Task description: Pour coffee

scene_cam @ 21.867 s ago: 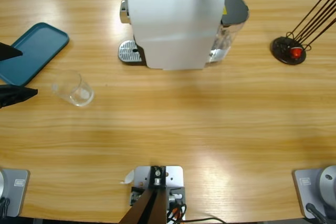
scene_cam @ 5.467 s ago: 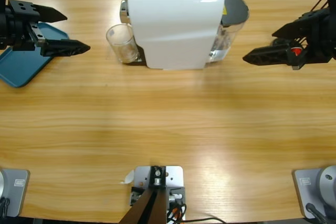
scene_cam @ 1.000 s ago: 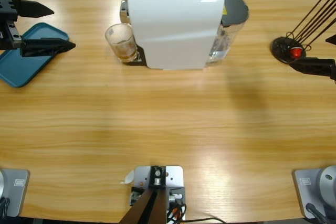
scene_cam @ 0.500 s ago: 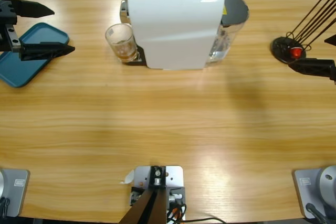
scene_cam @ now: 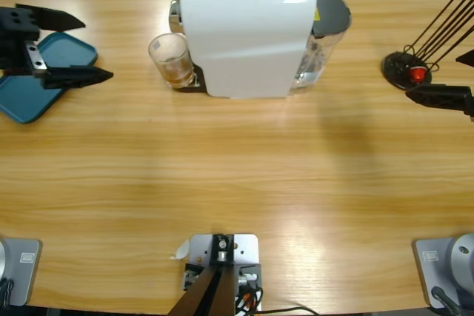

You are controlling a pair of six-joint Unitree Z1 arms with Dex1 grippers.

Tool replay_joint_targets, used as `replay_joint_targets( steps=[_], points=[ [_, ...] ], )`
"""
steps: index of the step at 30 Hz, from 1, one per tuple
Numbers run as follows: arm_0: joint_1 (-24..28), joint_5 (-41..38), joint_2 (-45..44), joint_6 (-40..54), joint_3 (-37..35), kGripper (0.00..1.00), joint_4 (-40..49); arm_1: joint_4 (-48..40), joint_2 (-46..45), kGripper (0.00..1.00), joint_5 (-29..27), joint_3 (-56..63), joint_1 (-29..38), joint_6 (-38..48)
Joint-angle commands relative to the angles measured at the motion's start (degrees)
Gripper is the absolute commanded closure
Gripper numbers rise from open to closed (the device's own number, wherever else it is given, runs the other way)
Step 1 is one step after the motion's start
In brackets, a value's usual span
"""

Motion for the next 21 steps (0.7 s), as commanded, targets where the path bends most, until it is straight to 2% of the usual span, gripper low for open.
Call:
replay_joint_targets(
  steps=[1, 7, 21],
  points=[
    [0.5, -3.1, 10.2, 1.6, 2.4, 0.0, -6.9, -0.5, -0.2, 0.0, 1.2, 2.0, 0.6, -0.4],
    [0.5, -7.6, 16.7, 0.9, 1.2, 0.0, -12.2, -0.5, 0.0, 0.0, 1.6, 2.0, 0.6, -0.6],
    [1.9, -3.4, 25.0, 3.1, -1.2, 0.0, -17.7, -0.5, 0.6, 0.0, 2.1, 1.8, 0.7, -1.2]
  ],
)
